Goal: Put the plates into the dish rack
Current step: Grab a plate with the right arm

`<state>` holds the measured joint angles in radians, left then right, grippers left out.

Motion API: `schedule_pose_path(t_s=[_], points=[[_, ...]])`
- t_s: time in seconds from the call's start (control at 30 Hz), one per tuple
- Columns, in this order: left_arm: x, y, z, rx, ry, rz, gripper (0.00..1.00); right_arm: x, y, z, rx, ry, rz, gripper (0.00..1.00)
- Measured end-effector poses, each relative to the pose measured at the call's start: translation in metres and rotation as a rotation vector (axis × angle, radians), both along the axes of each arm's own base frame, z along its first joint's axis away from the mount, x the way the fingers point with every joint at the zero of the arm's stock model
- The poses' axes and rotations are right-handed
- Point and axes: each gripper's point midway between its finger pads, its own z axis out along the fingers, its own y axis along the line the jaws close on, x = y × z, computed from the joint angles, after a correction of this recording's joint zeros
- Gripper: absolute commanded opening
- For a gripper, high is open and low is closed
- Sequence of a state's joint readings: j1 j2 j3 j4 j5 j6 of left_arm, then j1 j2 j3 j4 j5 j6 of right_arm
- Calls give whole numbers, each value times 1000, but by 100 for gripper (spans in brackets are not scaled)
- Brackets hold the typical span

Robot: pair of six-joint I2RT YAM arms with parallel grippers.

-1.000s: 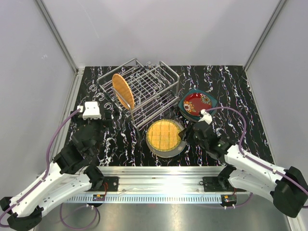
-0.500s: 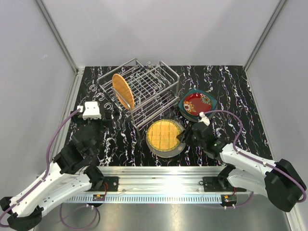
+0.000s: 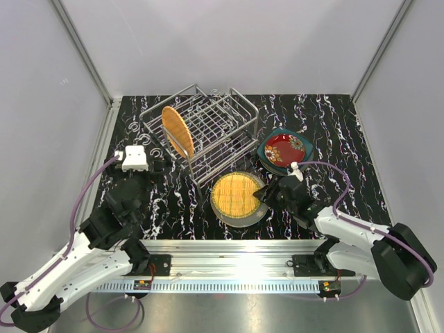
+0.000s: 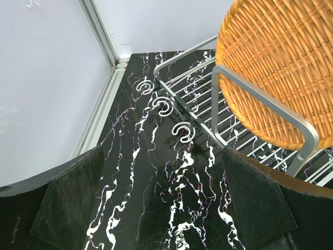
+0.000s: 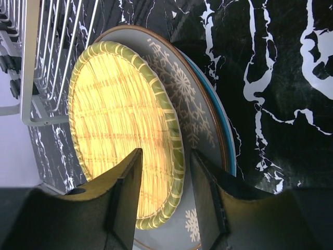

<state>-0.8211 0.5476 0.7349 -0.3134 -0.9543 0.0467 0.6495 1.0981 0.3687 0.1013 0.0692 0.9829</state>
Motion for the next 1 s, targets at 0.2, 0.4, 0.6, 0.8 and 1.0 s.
schedule_pose_path(t_s=[0.2, 0.4, 0.6, 0.8, 1.0], points=[[1, -1, -1, 4, 4, 0, 99, 3, 2, -1, 24, 8, -11, 45], [1, -1, -1, 3, 3, 0, 99, 3, 2, -4, 21, 15, -15, 37], [0, -1, 0, 1, 2, -1, 99, 2, 0, -9, 8, 26, -17, 20], [1, -1, 0, 0, 2, -2, 99, 2, -1, -2, 16, 7, -14, 10], [1, -1, 0, 0, 2, -2, 99, -1, -5, 18, 24, -53, -1, 0]])
